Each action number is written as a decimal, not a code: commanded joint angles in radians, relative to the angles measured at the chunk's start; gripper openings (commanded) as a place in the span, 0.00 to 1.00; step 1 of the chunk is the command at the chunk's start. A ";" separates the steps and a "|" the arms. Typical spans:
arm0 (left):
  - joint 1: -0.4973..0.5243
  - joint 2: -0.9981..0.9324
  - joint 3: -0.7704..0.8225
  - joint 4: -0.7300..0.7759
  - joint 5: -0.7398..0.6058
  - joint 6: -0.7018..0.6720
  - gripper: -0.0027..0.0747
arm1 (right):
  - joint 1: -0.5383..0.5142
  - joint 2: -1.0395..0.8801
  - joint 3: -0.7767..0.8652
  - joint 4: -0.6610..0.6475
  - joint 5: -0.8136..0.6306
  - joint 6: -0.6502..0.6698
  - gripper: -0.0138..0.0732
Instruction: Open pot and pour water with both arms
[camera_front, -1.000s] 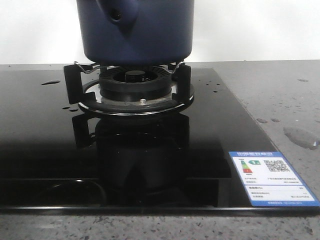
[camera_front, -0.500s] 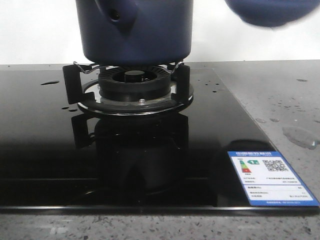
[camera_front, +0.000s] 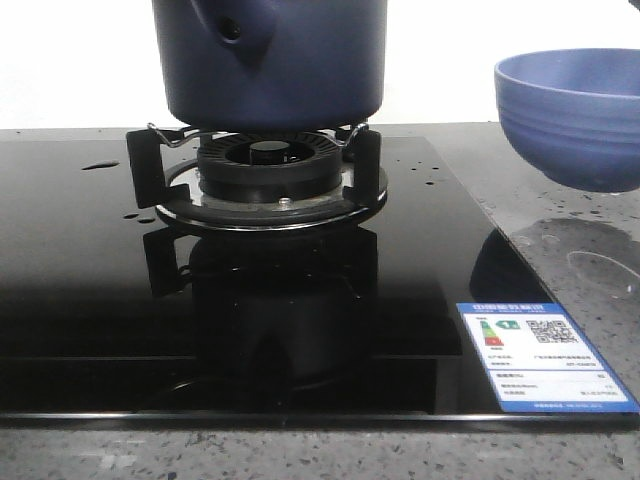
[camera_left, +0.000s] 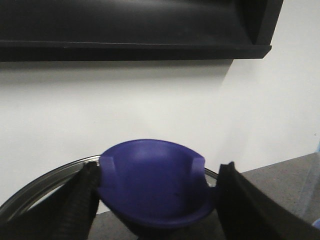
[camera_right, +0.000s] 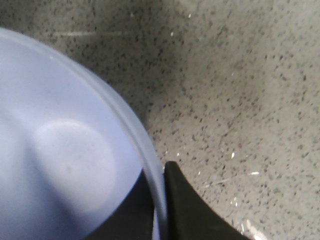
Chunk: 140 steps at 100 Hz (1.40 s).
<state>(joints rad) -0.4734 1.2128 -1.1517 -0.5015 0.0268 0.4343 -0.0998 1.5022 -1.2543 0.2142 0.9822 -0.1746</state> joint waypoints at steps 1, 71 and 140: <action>-0.010 -0.037 -0.035 0.002 -0.112 0.000 0.56 | -0.007 -0.032 -0.023 0.001 -0.046 0.001 0.10; -0.010 -0.037 -0.035 0.002 -0.112 0.000 0.56 | -0.007 0.022 -0.030 -0.018 -0.031 -0.001 0.53; -0.131 0.058 -0.035 -0.008 -0.077 0.000 0.56 | -0.007 -0.194 -0.165 0.008 0.033 -0.003 0.66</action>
<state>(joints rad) -0.5732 1.2735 -1.1517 -0.5033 0.0600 0.4343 -0.0998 1.3615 -1.3852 0.2068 1.0449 -0.1730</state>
